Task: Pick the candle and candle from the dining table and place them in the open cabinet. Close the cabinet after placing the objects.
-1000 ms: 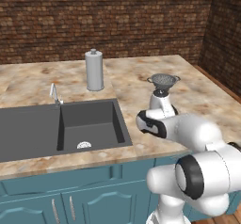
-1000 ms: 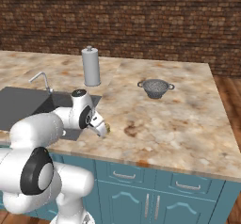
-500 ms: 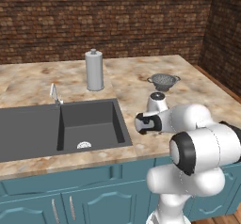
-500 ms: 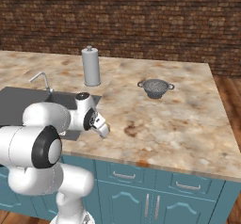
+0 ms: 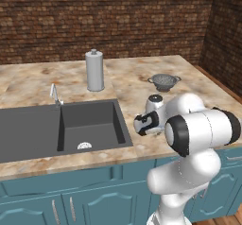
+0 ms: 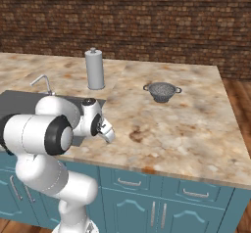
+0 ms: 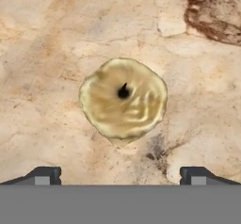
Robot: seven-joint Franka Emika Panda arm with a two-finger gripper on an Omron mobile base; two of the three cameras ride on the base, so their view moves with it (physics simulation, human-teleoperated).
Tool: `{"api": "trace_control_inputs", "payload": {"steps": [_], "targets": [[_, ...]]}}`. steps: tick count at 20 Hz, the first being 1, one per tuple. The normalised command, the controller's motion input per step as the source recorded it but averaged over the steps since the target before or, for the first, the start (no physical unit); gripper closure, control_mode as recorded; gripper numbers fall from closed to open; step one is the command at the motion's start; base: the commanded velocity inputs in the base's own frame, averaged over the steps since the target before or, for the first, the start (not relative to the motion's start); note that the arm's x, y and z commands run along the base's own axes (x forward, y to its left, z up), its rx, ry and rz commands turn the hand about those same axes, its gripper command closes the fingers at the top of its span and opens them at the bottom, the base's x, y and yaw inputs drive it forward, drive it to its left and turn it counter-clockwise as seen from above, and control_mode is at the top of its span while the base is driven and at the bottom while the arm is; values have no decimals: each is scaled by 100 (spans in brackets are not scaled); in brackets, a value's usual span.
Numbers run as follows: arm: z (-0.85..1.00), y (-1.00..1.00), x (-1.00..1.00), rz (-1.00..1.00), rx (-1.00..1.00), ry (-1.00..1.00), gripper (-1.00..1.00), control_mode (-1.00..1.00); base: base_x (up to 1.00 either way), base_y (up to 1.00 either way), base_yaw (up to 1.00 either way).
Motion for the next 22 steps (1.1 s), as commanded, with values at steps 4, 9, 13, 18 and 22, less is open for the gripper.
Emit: {"api": "trace_control_inputs", "payload": {"steps": [4, 9, 13, 18, 22], "targets": [[-12, -1, 27, 0, 0, 0, -100, -100, 0, 0, 0], [-8, -7, 22, 0, 0, 0, -100, -100, 0, 0, 0], [-6, -9, 20, 0, 0, 0, -100, -100, 0, 0, 0], [-11, -4, 21, 0, 0, 0, -100, -100, 0, 0, 0], [-21, 0, 14, 0, 0, 0, -100, -100, 0, 0, 0]]}}
